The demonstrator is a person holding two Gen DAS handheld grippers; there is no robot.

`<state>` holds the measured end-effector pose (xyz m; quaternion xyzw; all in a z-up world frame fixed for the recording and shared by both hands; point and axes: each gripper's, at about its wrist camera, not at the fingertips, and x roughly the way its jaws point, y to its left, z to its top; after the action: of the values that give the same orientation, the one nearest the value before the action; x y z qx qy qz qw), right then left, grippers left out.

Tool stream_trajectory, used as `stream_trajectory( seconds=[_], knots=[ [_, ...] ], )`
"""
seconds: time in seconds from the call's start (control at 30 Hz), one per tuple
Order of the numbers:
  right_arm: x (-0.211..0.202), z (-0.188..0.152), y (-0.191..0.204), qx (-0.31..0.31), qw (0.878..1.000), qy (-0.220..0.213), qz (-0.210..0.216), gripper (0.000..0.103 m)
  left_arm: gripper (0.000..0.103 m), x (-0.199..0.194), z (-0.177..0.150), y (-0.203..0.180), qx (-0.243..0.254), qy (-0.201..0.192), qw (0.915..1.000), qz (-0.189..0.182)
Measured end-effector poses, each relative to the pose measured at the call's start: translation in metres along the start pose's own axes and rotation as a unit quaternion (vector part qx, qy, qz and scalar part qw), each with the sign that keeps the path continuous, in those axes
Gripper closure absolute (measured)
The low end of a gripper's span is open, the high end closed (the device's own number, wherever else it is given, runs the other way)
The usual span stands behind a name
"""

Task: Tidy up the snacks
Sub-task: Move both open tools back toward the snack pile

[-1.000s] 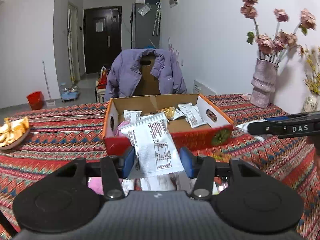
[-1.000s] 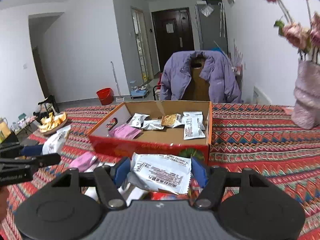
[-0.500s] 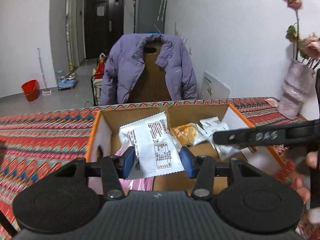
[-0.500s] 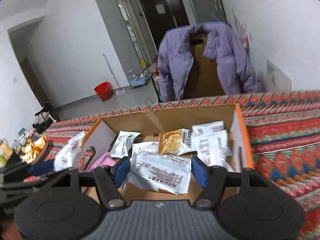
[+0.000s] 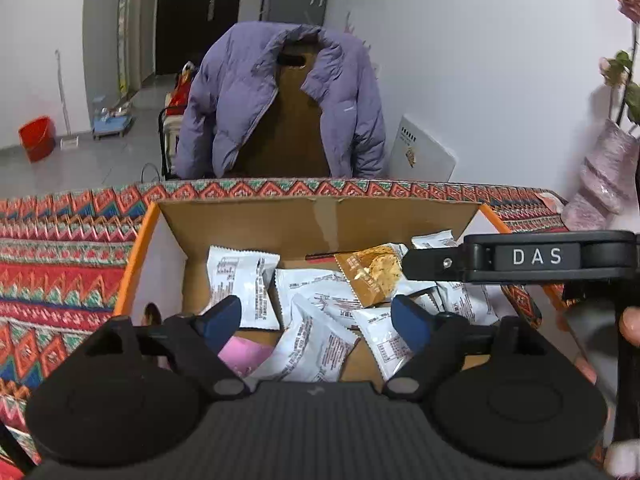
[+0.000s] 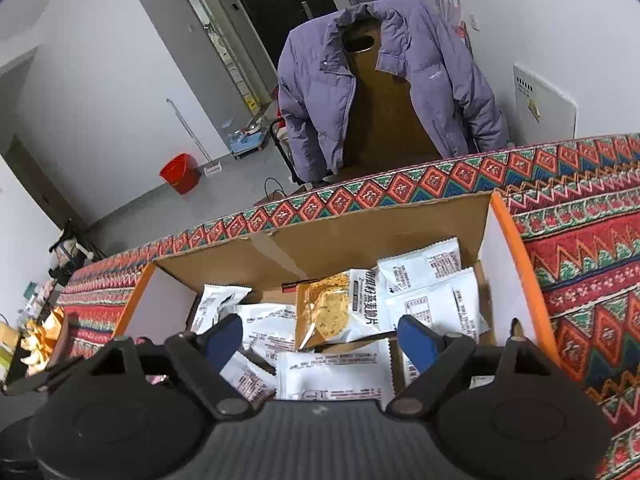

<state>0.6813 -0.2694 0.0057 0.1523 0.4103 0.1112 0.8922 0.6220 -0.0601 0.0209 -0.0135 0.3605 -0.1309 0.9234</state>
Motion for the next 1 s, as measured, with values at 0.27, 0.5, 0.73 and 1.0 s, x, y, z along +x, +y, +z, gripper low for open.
stream_trajectory(
  seconds=[0.27,0.5,0.73,1.0],
  knots=[
    [-0.054,-0.017,-0.009,-0.030,0.999,-0.003,-0.015,0.015,0.009,-0.050,-0.025,0.008,0.019,-0.009,0.9995,0.022],
    [-0.128,-0.065,-0.001,-0.064,0.997,-0.042,-0.025,0.011,0.005,-0.118,-0.064,0.011,0.002,-0.023,0.9994,0.025],
    [-0.198,-0.121,0.014,-0.095,0.993,-0.073,-0.020,0.011,0.003,-0.194,-0.112,-0.015,0.019,-0.062,0.9974,0.032],
    [-0.256,-0.193,0.026,-0.112,0.986,-0.122,0.001,0.011,0.002,-0.255,-0.172,-0.035,0.007,-0.084,0.9959,0.032]
  ],
)
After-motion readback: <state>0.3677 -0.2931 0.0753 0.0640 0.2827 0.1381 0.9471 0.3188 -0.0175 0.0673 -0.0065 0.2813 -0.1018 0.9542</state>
